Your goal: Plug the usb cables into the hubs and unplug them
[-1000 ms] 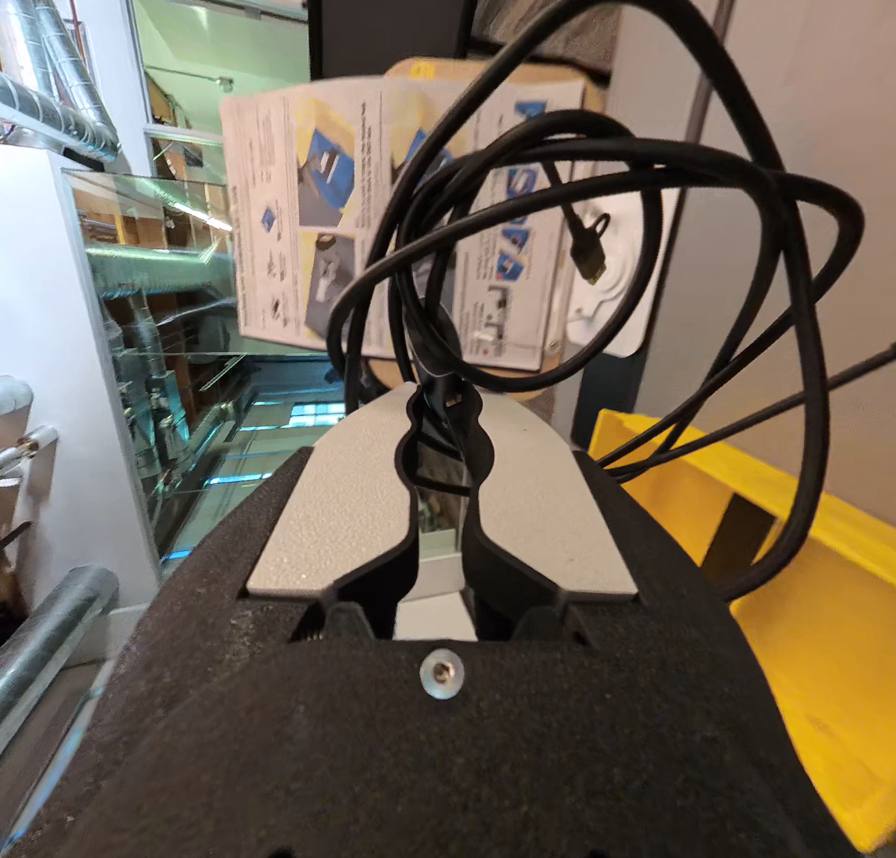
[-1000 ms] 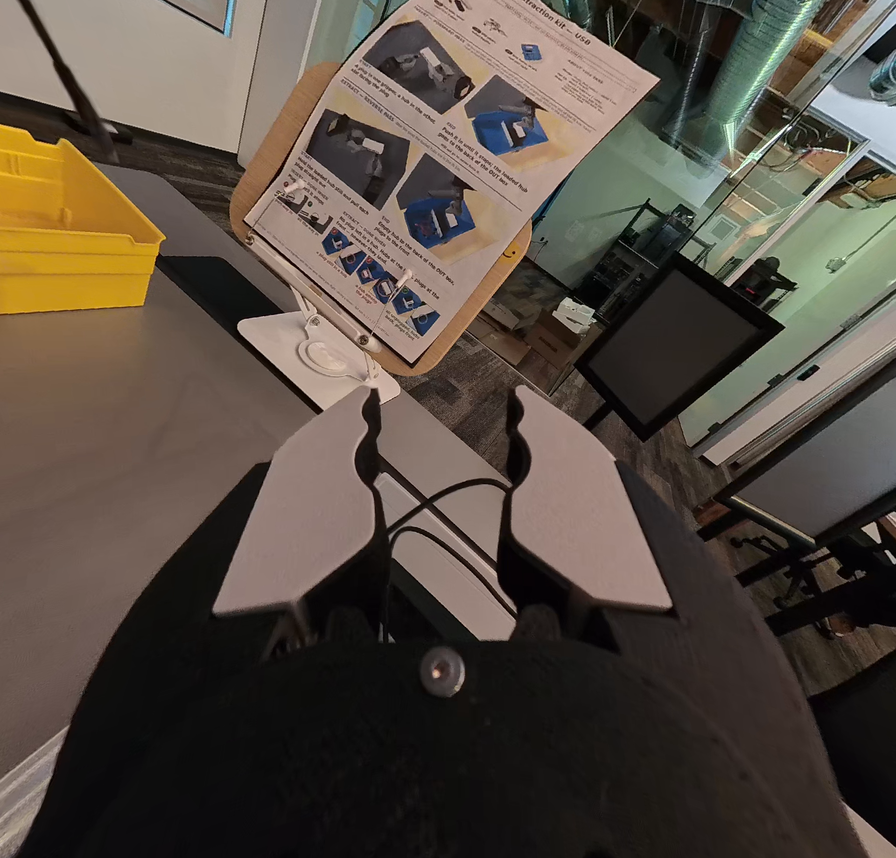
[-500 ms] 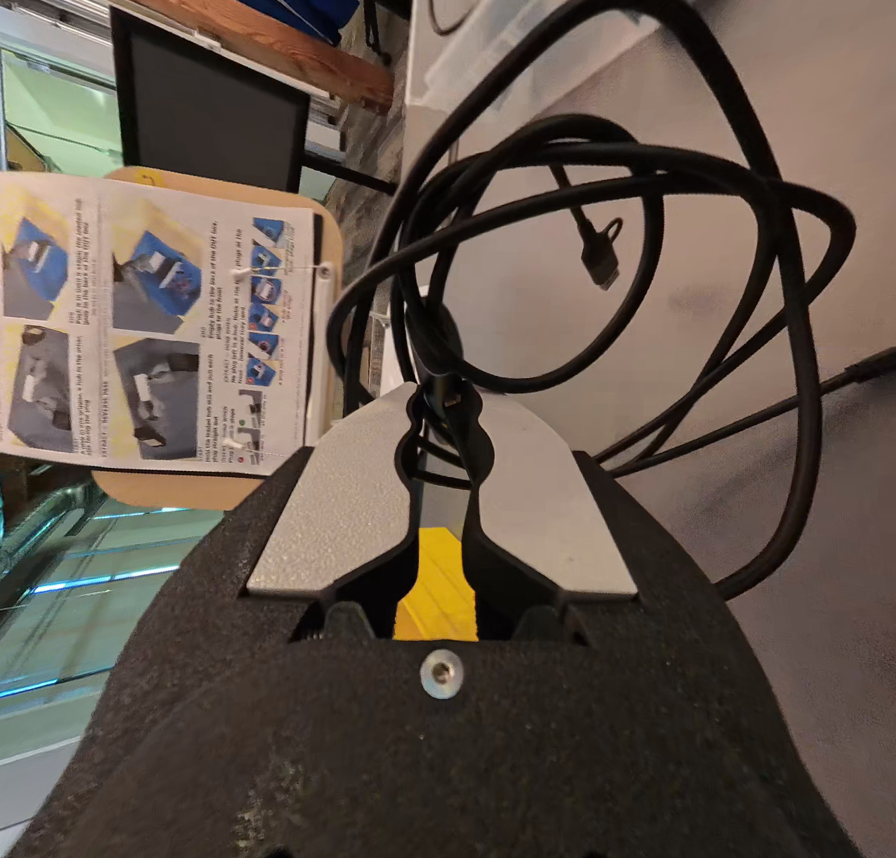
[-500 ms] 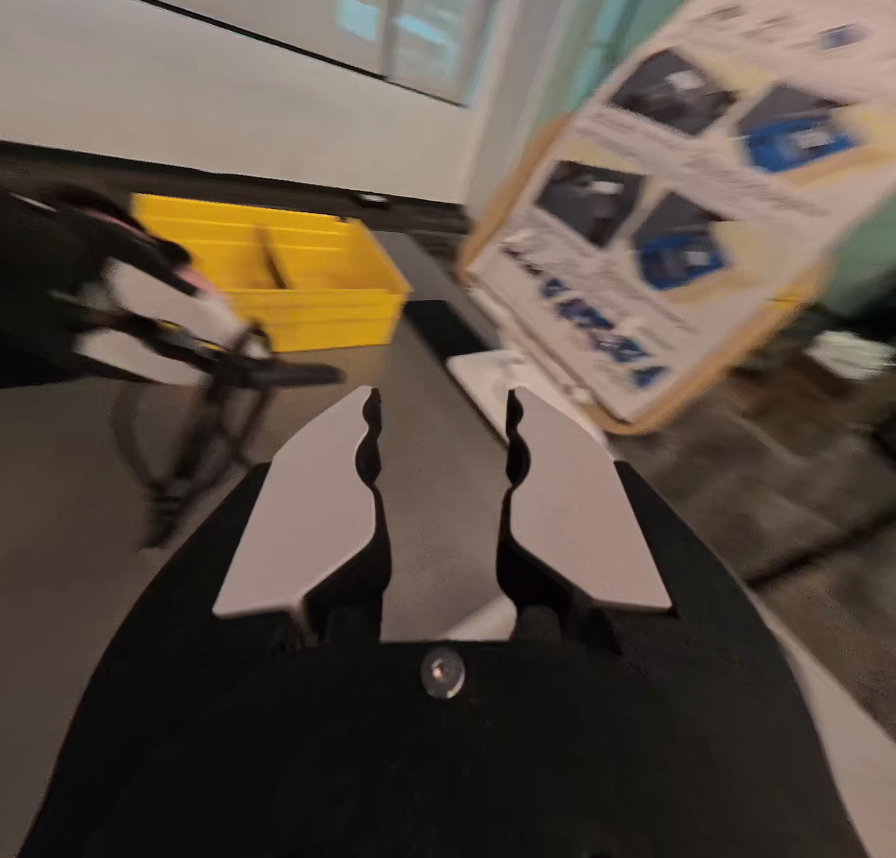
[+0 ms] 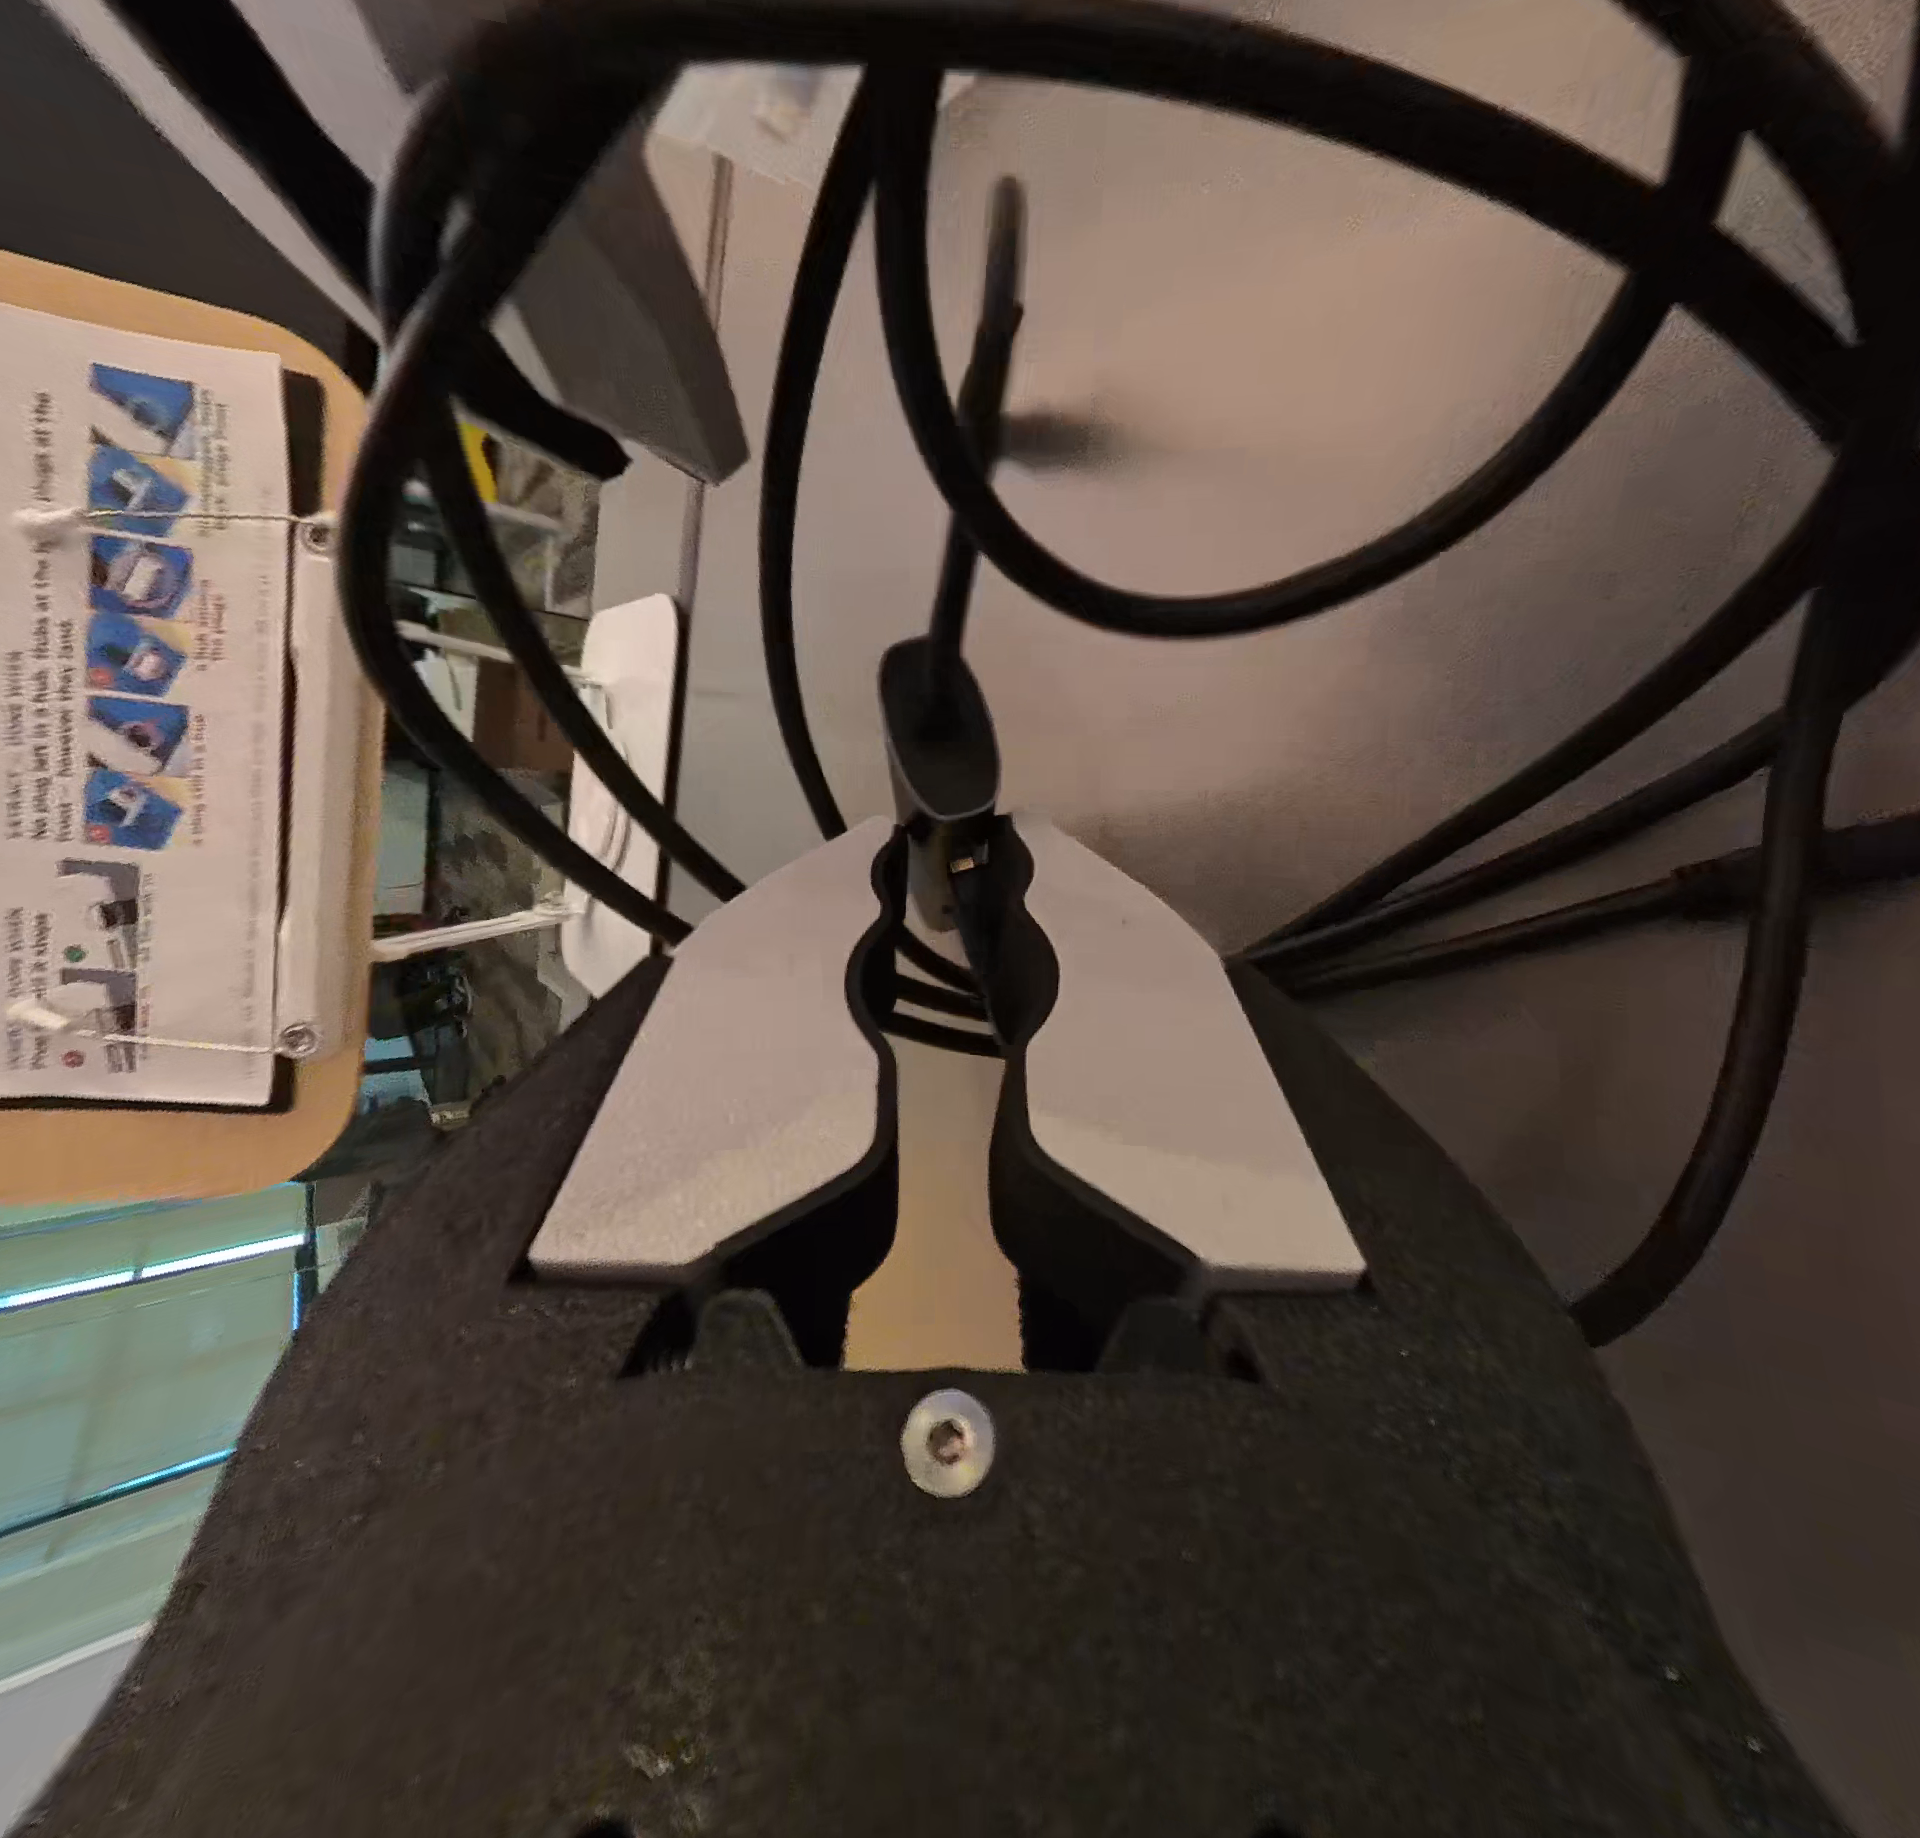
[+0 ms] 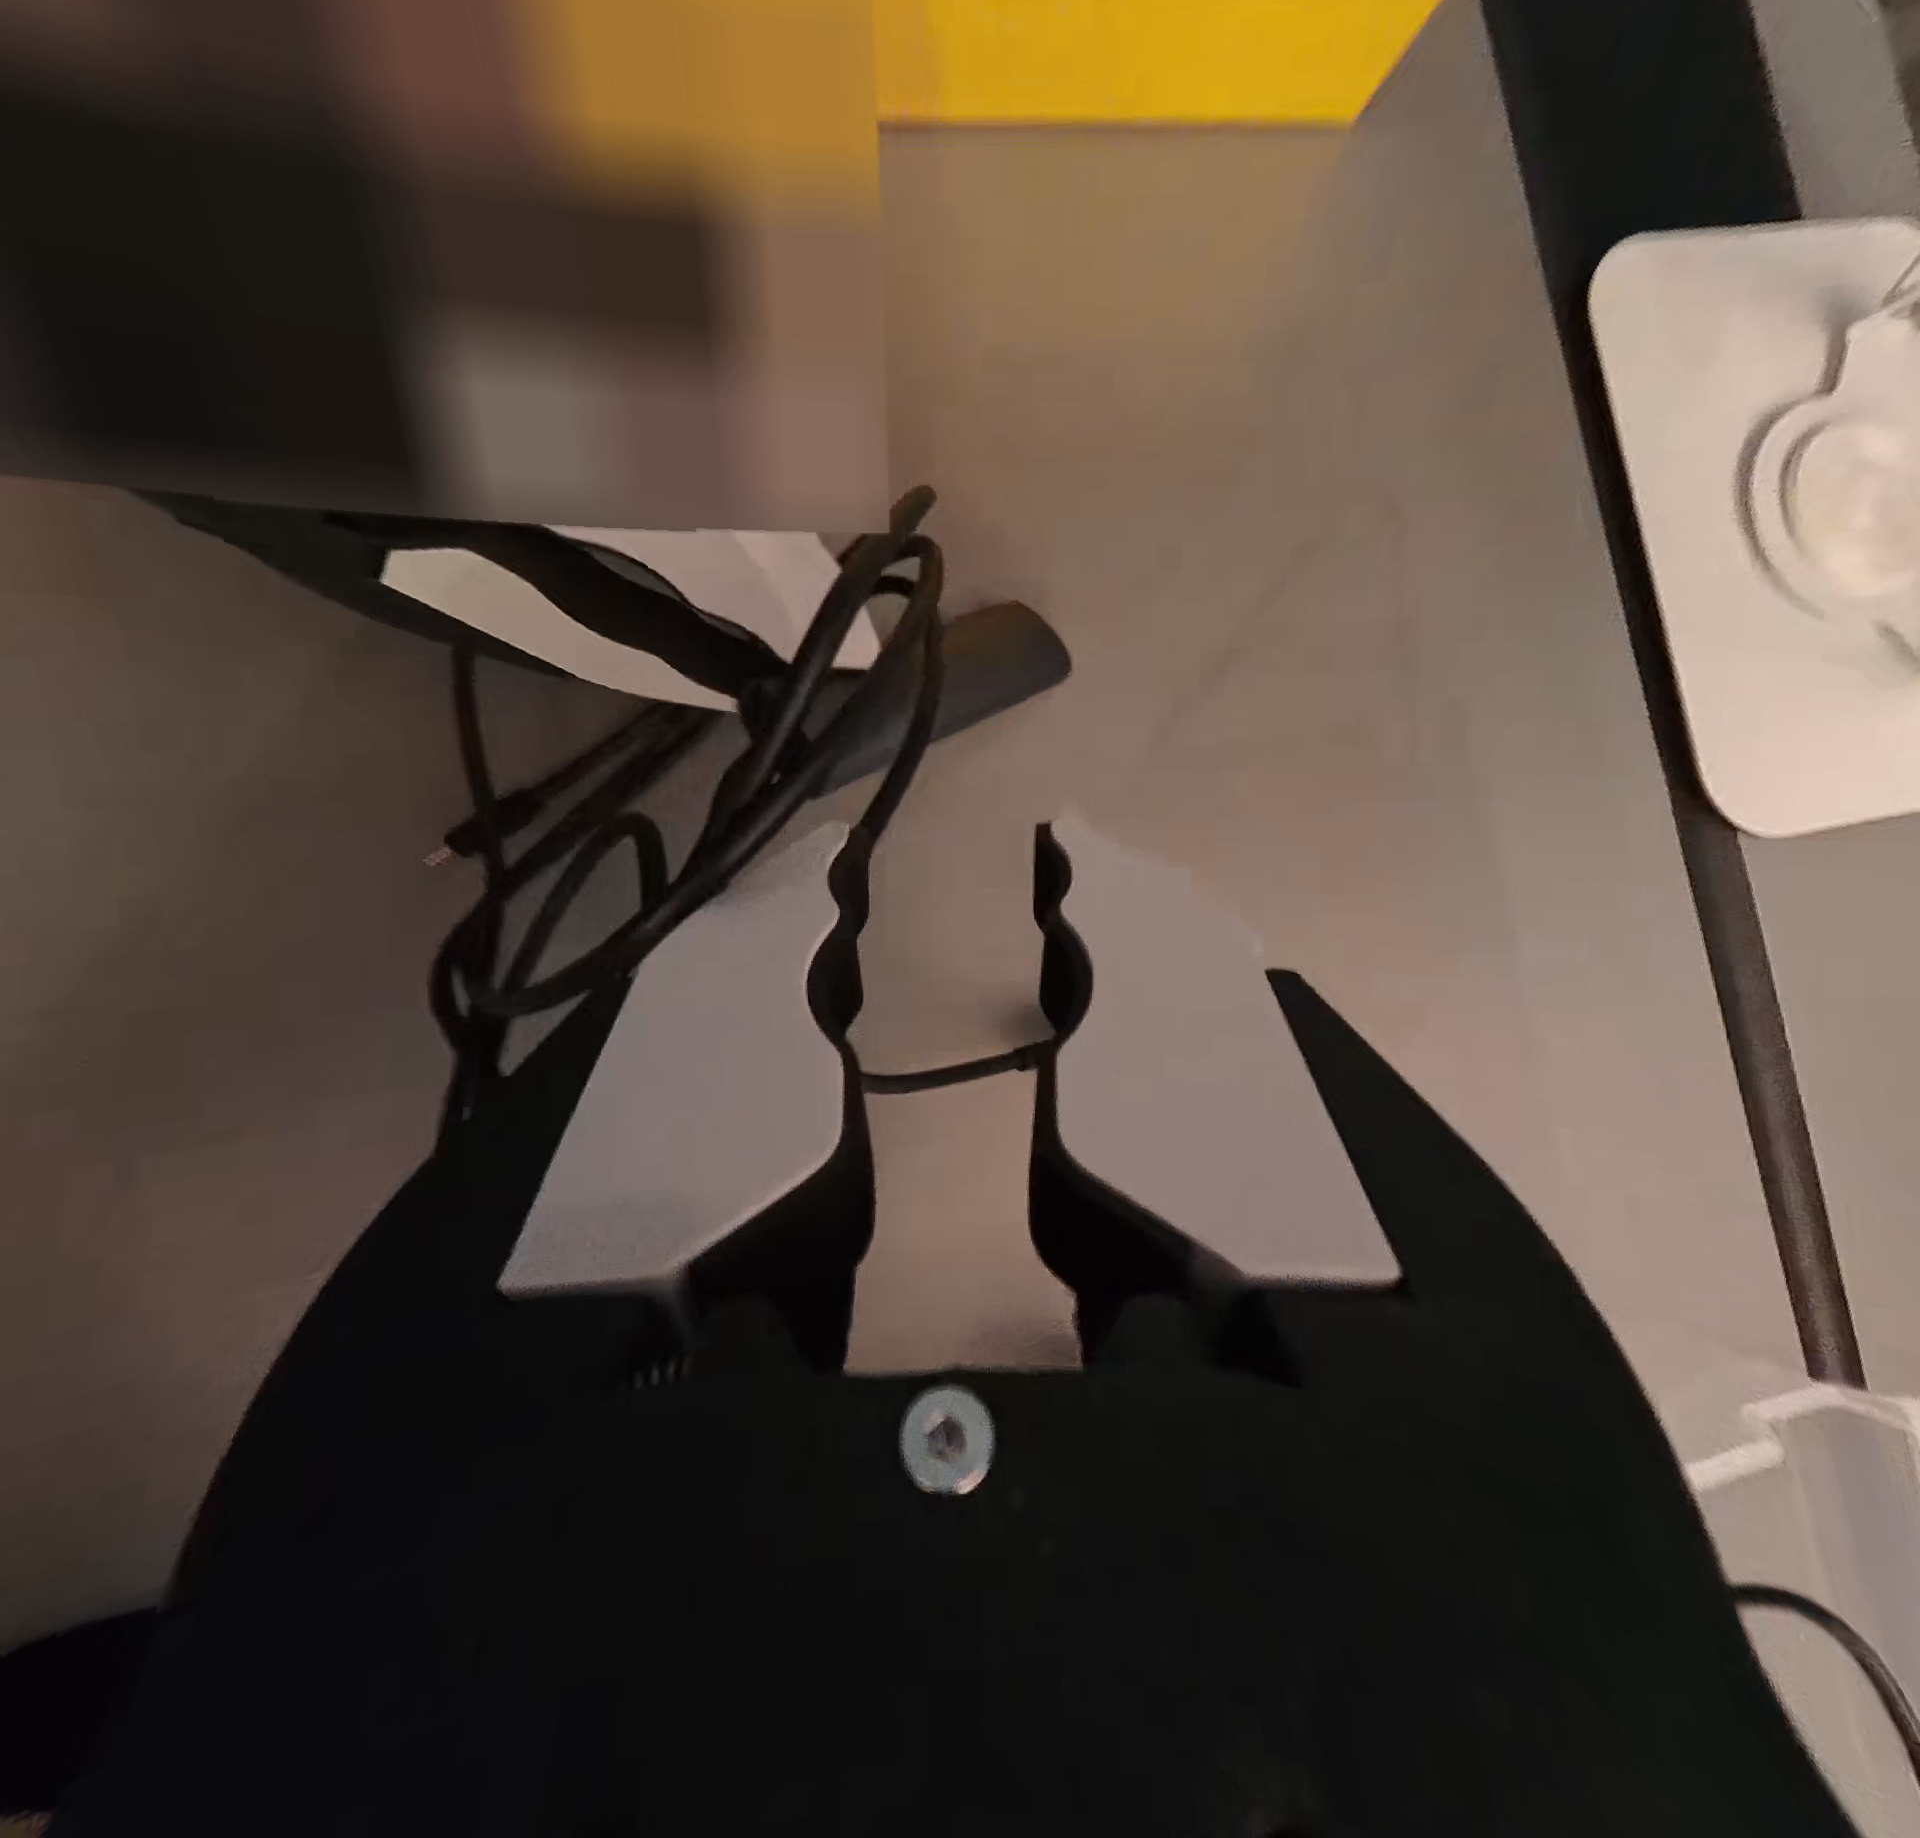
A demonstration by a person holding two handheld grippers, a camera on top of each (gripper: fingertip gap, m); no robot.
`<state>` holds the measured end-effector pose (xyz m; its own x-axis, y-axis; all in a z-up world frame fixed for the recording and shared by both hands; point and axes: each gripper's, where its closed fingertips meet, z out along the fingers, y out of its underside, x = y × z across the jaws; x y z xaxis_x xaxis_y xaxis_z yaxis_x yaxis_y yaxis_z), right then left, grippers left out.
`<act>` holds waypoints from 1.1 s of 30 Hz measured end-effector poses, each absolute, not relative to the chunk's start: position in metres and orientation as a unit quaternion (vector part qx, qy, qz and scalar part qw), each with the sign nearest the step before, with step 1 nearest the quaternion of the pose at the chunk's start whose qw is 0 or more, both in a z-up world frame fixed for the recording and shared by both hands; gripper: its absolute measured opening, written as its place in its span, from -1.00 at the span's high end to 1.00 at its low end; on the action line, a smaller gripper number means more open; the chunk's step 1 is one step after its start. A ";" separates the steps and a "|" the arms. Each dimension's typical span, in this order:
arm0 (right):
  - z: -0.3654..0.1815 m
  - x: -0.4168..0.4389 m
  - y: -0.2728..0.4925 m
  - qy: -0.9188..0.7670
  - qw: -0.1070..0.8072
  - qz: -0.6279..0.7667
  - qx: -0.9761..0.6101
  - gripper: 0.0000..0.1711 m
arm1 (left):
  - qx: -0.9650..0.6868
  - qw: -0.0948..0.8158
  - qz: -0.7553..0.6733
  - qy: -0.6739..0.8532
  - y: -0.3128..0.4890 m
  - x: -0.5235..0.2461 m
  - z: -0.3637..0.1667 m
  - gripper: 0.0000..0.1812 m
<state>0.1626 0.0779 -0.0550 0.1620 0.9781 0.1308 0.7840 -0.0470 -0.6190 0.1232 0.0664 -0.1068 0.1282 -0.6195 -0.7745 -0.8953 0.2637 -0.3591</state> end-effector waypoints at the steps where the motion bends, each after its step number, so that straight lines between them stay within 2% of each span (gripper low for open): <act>1: -0.059 0.166 0.081 -0.623 0.285 0.156 -0.712 0.63 | -0.585 0.468 0.149 0.645 0.067 0.125 -0.110 0.84; 7: -0.069 0.190 0.095 -0.603 0.268 0.100 -0.745 0.63 | -0.587 0.462 0.148 0.648 0.064 0.132 -0.127 0.81; 10: -0.070 0.193 0.096 -0.600 0.266 0.097 -0.748 0.63 | -0.592 0.450 0.143 0.653 0.060 0.131 -0.137 0.71; 15: -0.073 0.200 0.100 -0.590 0.259 0.076 -0.761 0.63 | -0.605 0.471 0.106 0.632 0.050 0.129 -0.120 0.61; 22: -0.013 0.199 0.102 -0.517 0.362 0.089 -0.771 0.64 | -0.659 0.519 0.010 0.544 0.044 0.115 -0.077 0.61; 25: 0.007 0.183 0.083 -0.508 0.383 0.141 -0.758 0.65 | -0.674 0.551 -0.018 0.492 0.052 0.105 -0.060 0.61; 30: -0.037 0.149 0.064 -0.486 0.342 0.144 -0.791 0.64 | -0.686 0.597 -0.076 0.410 0.058 0.089 -0.032 0.66; 33: -0.079 0.138 0.054 -0.460 0.323 0.136 -0.816 0.64 | -0.683 0.613 -0.042 0.394 0.062 0.073 -0.019 0.73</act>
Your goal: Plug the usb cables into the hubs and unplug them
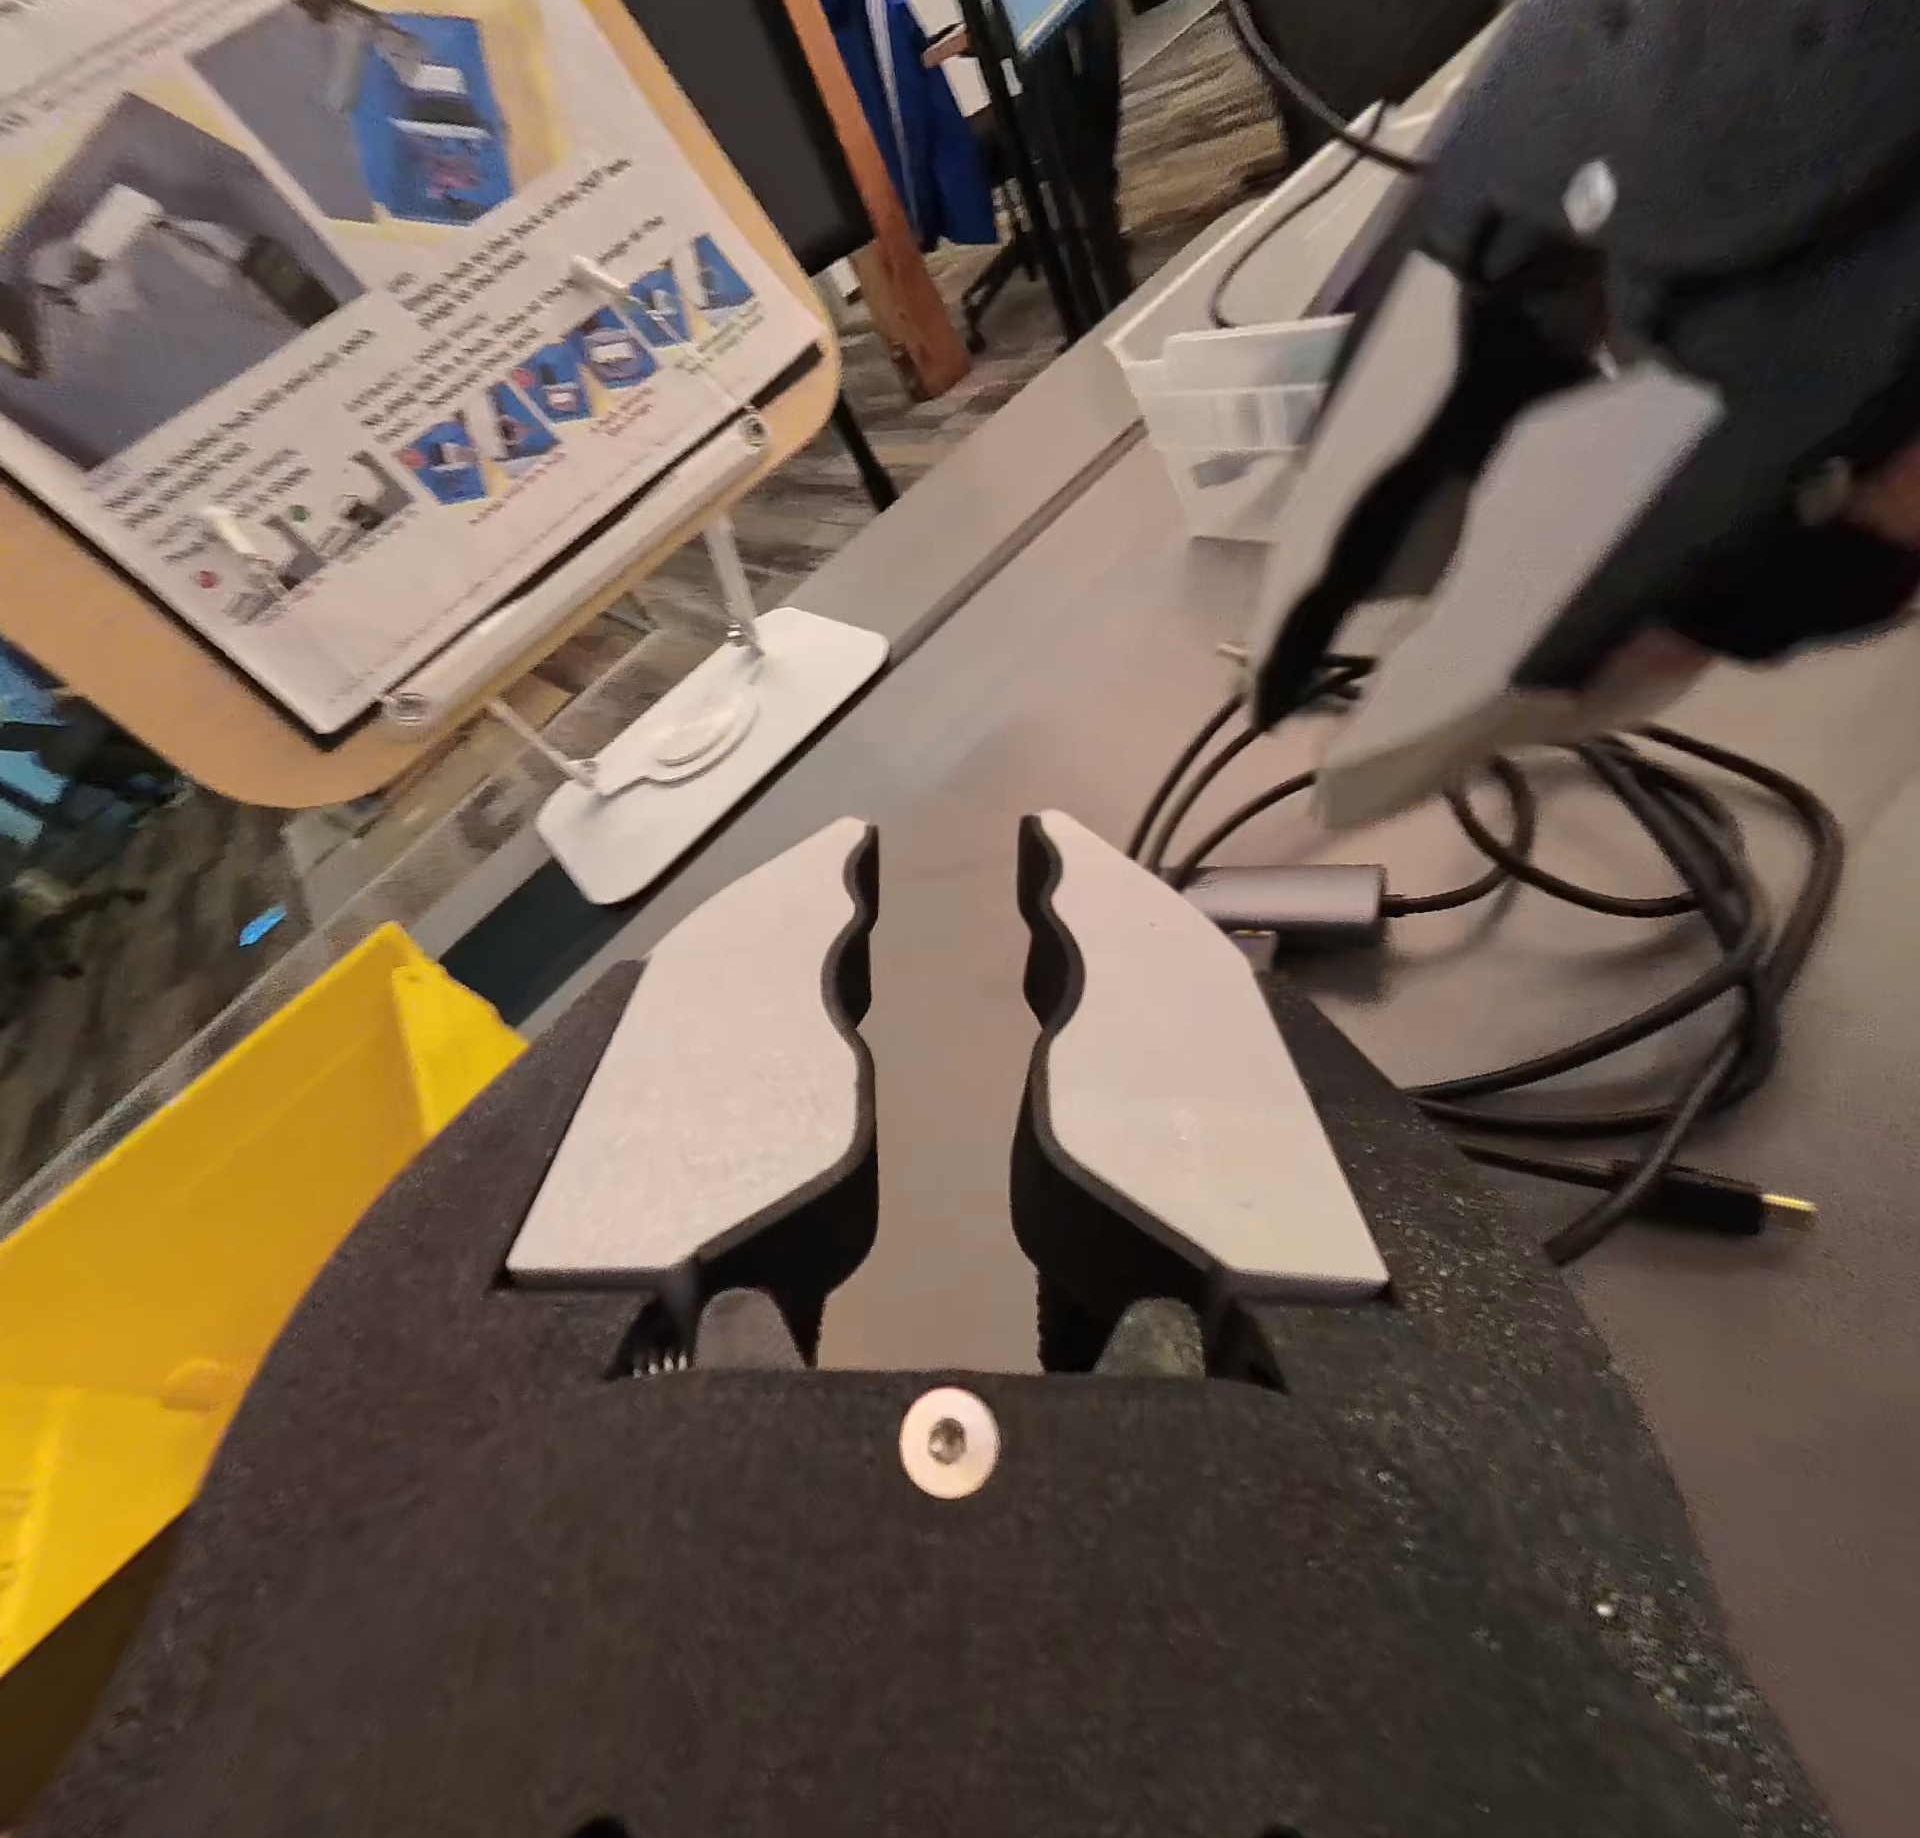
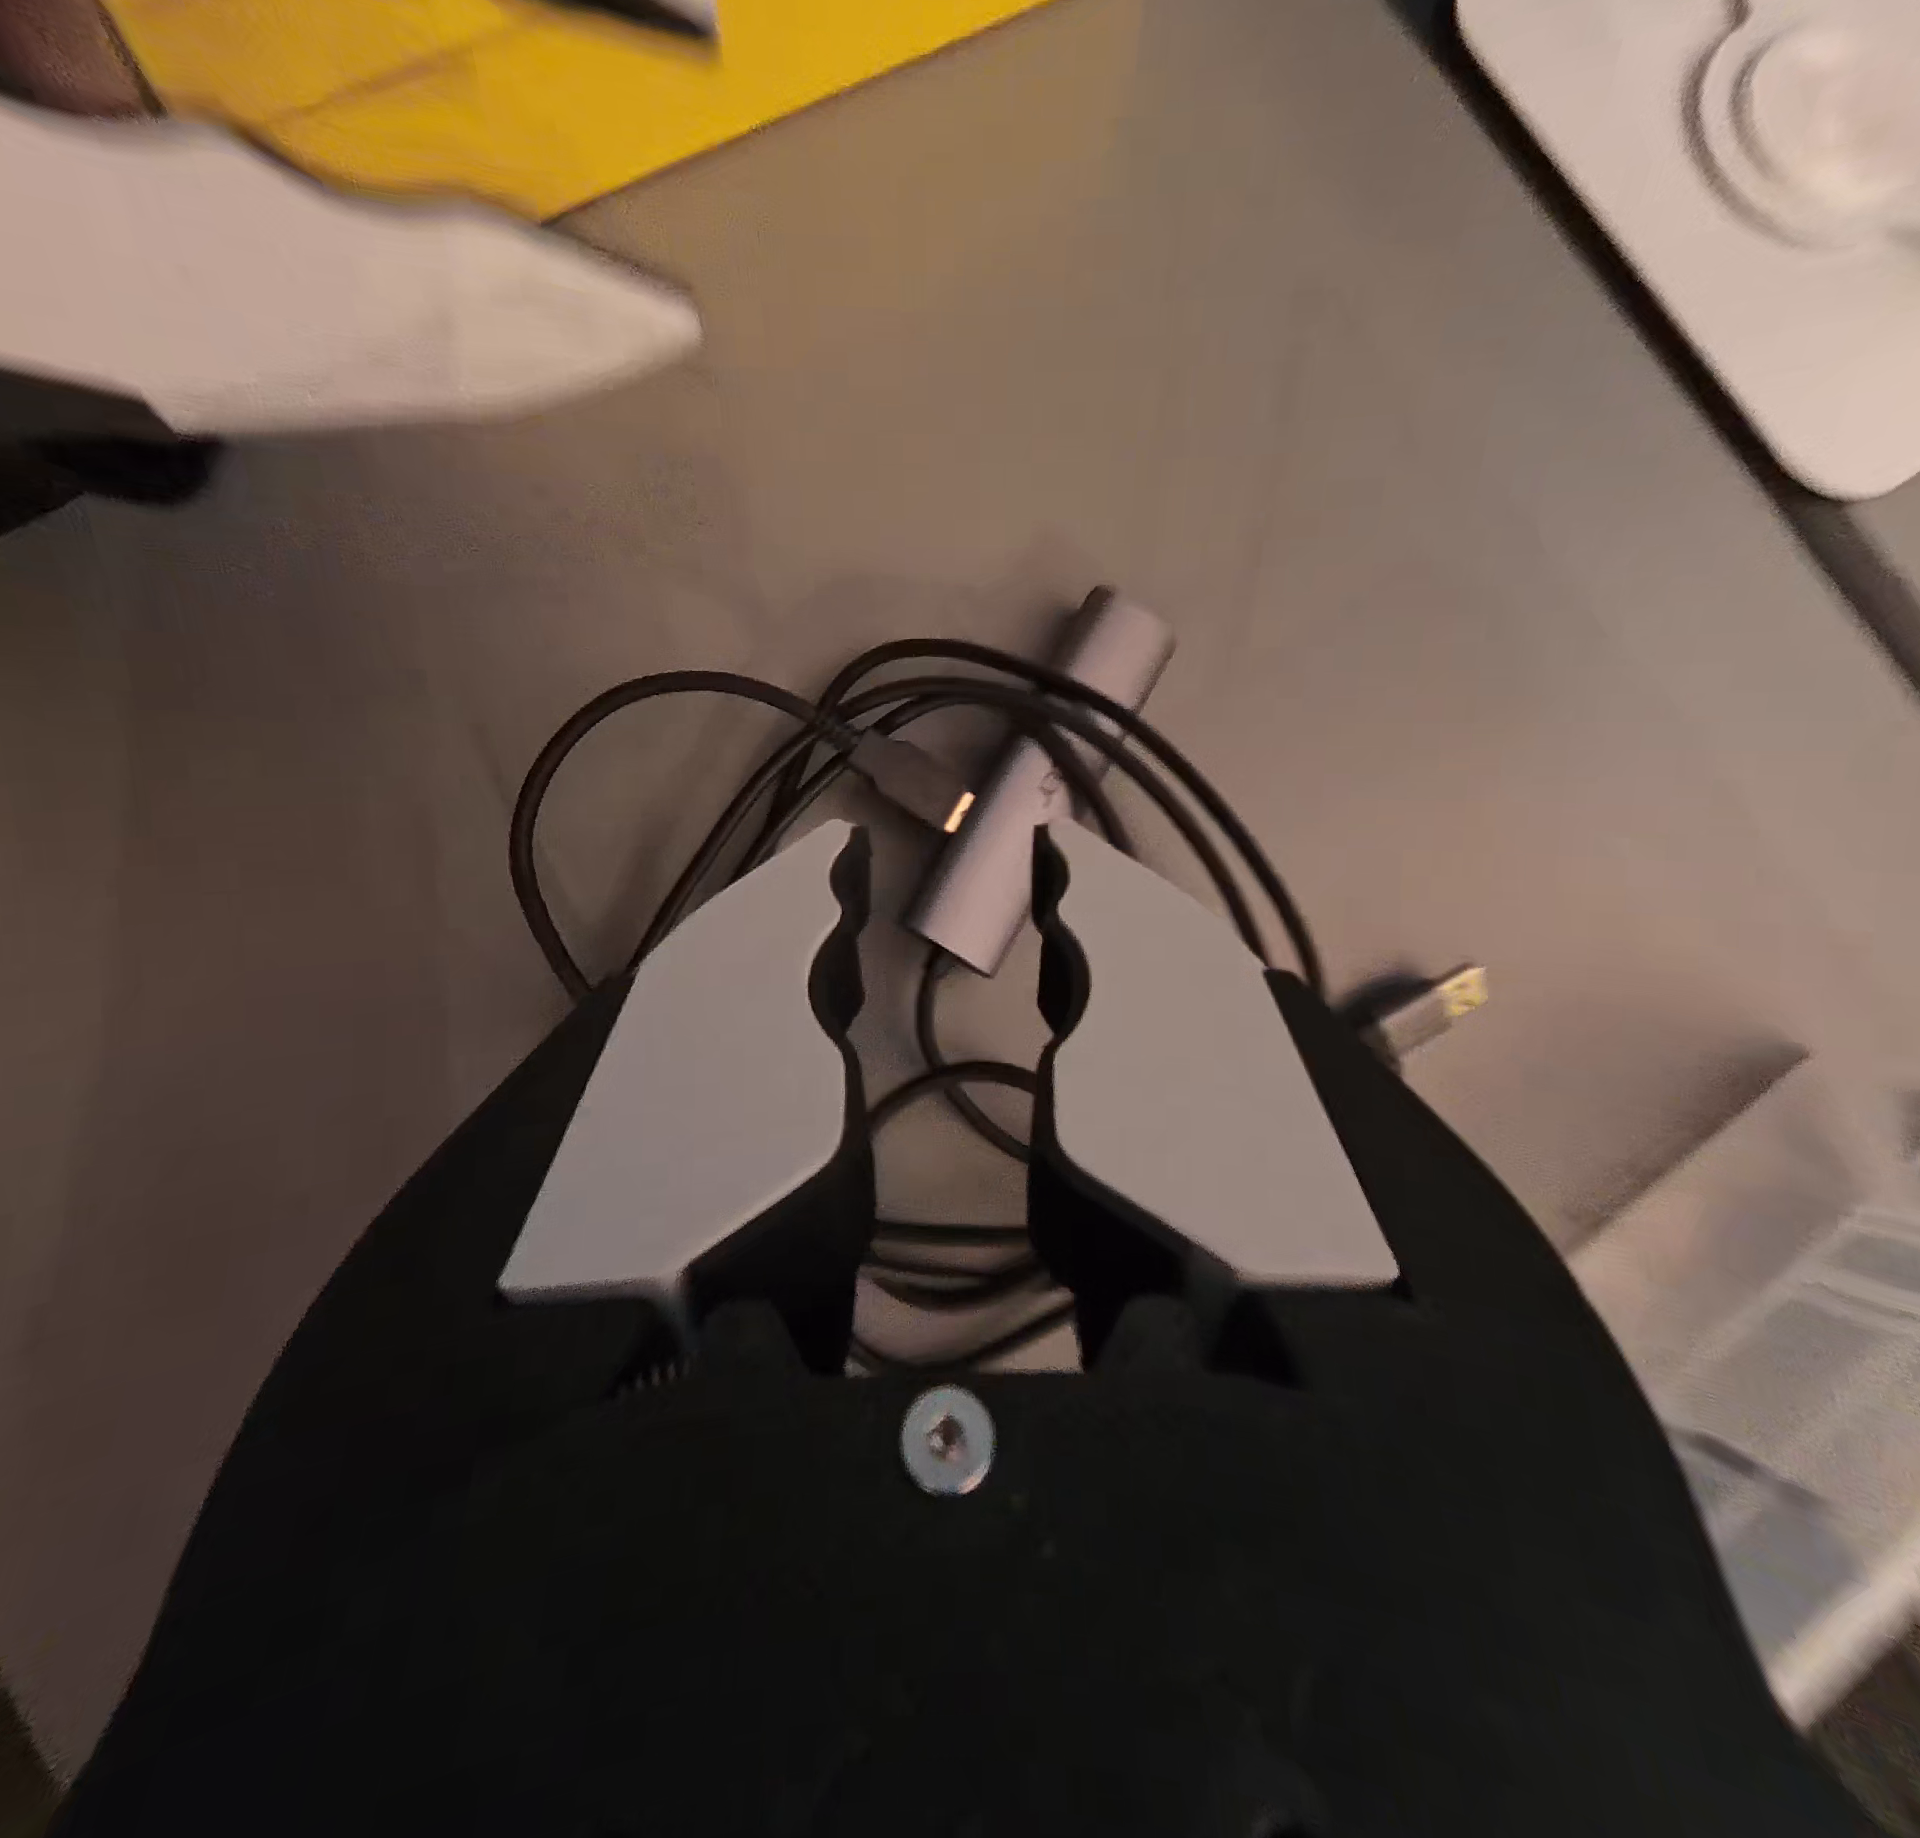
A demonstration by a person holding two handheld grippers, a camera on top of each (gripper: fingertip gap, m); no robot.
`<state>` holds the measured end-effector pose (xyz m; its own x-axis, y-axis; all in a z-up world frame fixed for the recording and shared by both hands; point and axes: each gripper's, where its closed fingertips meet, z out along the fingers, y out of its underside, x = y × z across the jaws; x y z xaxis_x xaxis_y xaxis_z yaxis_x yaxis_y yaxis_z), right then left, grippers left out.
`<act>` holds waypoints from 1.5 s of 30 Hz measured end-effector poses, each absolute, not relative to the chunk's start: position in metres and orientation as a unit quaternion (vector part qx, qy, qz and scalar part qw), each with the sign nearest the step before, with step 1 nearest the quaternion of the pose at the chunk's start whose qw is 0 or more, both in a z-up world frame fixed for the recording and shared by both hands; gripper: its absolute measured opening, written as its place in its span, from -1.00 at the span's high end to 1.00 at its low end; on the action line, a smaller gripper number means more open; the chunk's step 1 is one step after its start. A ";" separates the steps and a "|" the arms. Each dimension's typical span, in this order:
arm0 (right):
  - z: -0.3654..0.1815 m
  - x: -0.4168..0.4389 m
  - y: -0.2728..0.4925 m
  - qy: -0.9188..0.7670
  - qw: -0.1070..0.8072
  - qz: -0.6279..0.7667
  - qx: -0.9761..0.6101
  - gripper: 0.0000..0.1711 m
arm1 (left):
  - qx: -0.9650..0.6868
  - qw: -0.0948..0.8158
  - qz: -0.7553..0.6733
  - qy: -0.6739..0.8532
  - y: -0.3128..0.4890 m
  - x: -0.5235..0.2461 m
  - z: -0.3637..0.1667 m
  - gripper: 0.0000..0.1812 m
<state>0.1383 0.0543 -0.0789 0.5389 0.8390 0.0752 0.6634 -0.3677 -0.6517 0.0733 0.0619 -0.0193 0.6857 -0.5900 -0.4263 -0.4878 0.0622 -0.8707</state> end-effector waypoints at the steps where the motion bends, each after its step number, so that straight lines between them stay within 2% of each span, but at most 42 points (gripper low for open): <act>1: -0.089 0.136 0.054 -0.446 0.331 0.138 -0.820 0.65 | -0.681 0.617 -0.029 0.393 0.063 0.069 -0.016 0.73; 6: -0.119 0.145 0.060 -0.403 0.372 0.076 -0.833 0.65 | -0.680 0.623 -0.037 0.385 0.058 0.067 -0.011 0.73; 10: -0.142 0.145 0.059 -0.382 0.357 0.054 -0.851 0.47 | -0.683 0.613 -0.030 0.396 0.061 0.068 -0.018 0.73; 14: -0.152 0.151 0.068 -0.347 0.355 0.038 -0.868 0.45 | -0.685 0.609 -0.025 0.400 0.063 0.065 -0.021 0.73; 16: -0.154 0.151 0.070 -0.329 0.349 0.058 -0.875 0.47 | -0.683 0.610 -0.009 0.402 0.065 0.061 -0.021 0.74; 18: -0.156 0.146 0.068 -0.326 0.337 0.095 -0.878 0.59 | -0.681 0.611 -0.002 0.403 0.066 0.059 -0.020 0.74; 21: -0.155 0.145 0.067 -0.336 0.320 0.124 -0.877 0.60 | -0.687 0.604 -0.013 0.404 0.067 0.059 -0.023 0.74; 26: -0.143 0.145 0.063 -0.386 0.341 0.145 -0.845 0.61 | -0.692 0.579 -0.045 0.429 0.062 0.067 -0.035 0.74; 31: -0.110 0.146 0.054 -0.445 0.398 0.161 -0.786 0.61 | -0.699 0.557 -0.081 0.441 0.056 0.077 -0.042 0.70; 37: -0.071 0.148 0.027 -0.492 0.445 0.231 -0.712 0.61 | -0.692 0.531 -0.137 0.470 0.044 0.079 -0.037 0.38; 41: -0.055 0.138 0.001 -0.536 0.458 0.298 -0.643 0.61 | -0.664 0.516 -0.208 0.499 0.023 0.084 -0.025 0.37; 45: -0.051 0.127 -0.016 -0.574 0.460 0.310 -0.603 0.61 | -0.642 0.468 -0.295 0.531 -0.001 0.092 -0.025 0.43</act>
